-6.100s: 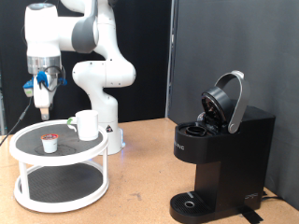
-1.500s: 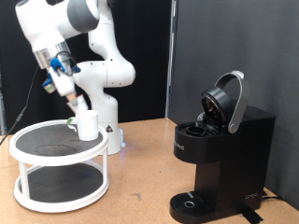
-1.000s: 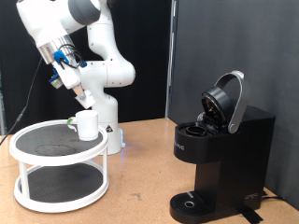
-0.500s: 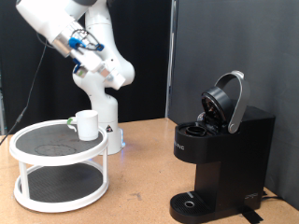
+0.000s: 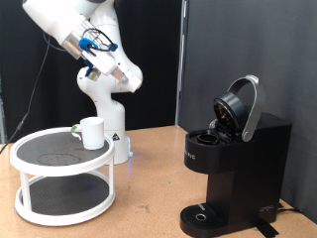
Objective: Make a cup of coffee with the keurig machine
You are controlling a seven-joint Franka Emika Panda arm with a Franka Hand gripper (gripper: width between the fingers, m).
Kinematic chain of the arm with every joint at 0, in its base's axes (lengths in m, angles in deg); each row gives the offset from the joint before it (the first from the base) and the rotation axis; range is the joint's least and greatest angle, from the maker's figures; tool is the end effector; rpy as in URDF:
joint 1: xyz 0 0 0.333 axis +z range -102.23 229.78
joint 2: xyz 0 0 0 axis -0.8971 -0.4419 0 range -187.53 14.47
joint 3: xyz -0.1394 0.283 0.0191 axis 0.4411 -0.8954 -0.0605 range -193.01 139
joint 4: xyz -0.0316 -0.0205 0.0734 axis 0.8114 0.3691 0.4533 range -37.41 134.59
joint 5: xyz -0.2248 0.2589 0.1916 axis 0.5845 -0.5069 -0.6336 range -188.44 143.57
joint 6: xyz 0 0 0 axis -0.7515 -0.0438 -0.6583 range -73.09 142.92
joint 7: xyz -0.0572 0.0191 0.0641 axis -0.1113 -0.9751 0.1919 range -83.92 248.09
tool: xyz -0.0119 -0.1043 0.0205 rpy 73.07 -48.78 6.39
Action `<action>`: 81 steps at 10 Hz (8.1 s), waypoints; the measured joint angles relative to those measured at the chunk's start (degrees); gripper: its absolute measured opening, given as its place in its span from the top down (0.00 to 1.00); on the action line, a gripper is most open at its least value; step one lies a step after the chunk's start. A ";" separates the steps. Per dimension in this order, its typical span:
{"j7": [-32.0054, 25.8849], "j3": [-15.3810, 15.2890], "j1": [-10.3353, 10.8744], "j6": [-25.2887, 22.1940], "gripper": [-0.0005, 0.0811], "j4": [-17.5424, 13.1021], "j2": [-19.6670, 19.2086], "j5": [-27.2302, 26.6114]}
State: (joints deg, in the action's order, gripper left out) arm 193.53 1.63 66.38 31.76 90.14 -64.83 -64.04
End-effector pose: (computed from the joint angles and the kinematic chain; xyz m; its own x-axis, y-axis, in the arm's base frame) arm 0.4115 -0.1567 0.4971 -0.7577 -0.2501 -0.6028 -0.5954 0.6433 0.4814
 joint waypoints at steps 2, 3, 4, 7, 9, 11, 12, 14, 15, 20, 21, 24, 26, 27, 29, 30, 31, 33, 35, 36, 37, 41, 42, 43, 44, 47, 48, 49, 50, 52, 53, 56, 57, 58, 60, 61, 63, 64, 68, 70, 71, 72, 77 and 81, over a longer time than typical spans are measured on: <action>0.11 -0.48 2.05 -1.64 0.52 -2.09 -2.34 -3.39; 0.47 -1.15 2.88 -2.44 0.52 -3.16 -3.59 -3.80; 0.80 -2.12 3.62 -2.52 0.52 -4.00 -4.66 -3.82; 3.09 -6.38 5.22 0.64 0.52 -5.23 -6.86 -3.82; 5.00 -9.17 6.29 3.63 0.52 -6.03 -8.19 -3.96; 5.71 -11.37 7.34 5.05 0.52 -7.21 -9.62 -4.33; 5.79 -12.10 7.74 5.01 0.52 -7.69 -10.15 -4.36; 5.78 -12.42 7.91 2.97 0.52 -7.98 -10.17 -4.36; 5.67 -12.37 7.85 2.36 0.52 -7.94 -9.93 -4.36; 5.98 -12.37 7.62 1.44 0.52 -7.67 -10.17 -2.07; 6.24 -12.55 7.63 1.62 0.52 -7.67 -10.78 -0.80; 6.28 -13.59 7.70 4.07 0.52 -7.23 -12.86 2.07; 6.28 -14.51 7.81 7.13 0.52 -6.22 -14.01 2.71; 6.28 -14.92 7.89 8.28 0.52 -5.85 -14.75 2.97; 6.24 -15.89 7.92 10.56 0.52 -5.32 -16.32 3.01; 6.21 -16.31 7.95 11.55 0.52 -5.20 -17.00 2.99; 6.20 -16.66 7.96 12.17 0.52 -5.16 -17.64 2.93; 6.20 -17.08 7.97 12.88 0.52 -5.16 -18.46 2.83; 6.20 -17.38 7.97 13.40 0.52 -5.15 -19.01 2.81; 6.20 -17.43 7.97 13.60 0.52 -5.12 -19.20 2.81; 6.20 -17.44 7.97 13.62 0.52 -5.12 -19.43 2.81; 6.22 -17.43 7.95 13.99 0.27 -5.11 -20.52 2.82; 6.23 -17.43 7.95 14.11 0.27 -5.11 -20.58 2.81; 6.22 -17.43 7.92 14.13 0.13 -5.12 -20.60 2.81; 6.16 -17.40 7.90 14.07 0.10 -5.13 -20.60 2.67; 0.99 -16.25 7.19 7.53 0.09 -6.06 -18.61 -2.20; 0.31 -15.68 6.86 4.68 0.09 -6.48 -17.38 -2.53; 0.47 -15.43 6.56 3.07 0.09 -6.58 -16.15 -2.17; 1.23 -15.43 6.46 2.61 0.09 -6.49 -15.30 -0.94; 3.22 -15.88 6.46 2.84 0.09 -6.08 -15.11 1.72; 3.89 -16.20 6.52 3.52 0.09 -5.64 -15.25 2.16; 4.90 -17.45 6.67 6.05 0.09 -4.27 -16.20 2.41; 4.93 -17.70 6.72 6.58 0.09 -4.01 -16.50 2.41; 4.93 -18.03 6.73 7.36 0.09 -3.77 -16.99 2.41; 4.93 -18.60 6.80 8.91 0.09 -3.24 -17.75 2.41; 4.93 -18.85 6.81 9.55 0.09 -3.07 -18.06 2.41; 4.92 -18.97 6.81 10.12 0.09 -3.00 -18.83 2.34; 4.16 -18.93 6.80 10.57 0.09 -2.99 -18.77 1.18; -4.54 -16.18 4.92 8.45 0.09 -1.99 -14.42 -5.87; -4.66 -14.74 3.50 6.77 0.09 -0.98 -12.10 -5.87; -4.66 -14.84 3.54 6.80 0.09 -0.95 -12.18 -5.86; -4.67 -14.79 3.54 6.56 0.09 -0.99 -12.24 -6.68; -4.77 -11.95 2.54 0.01 0.09 -2.64 -8.17 -14.05; -3.26 -10.23 0.95 -7.20 0.09 -4.34 -5.07 -11.42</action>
State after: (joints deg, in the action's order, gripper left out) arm 190.27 -8.60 67.33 24.57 85.80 -69.90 -75.46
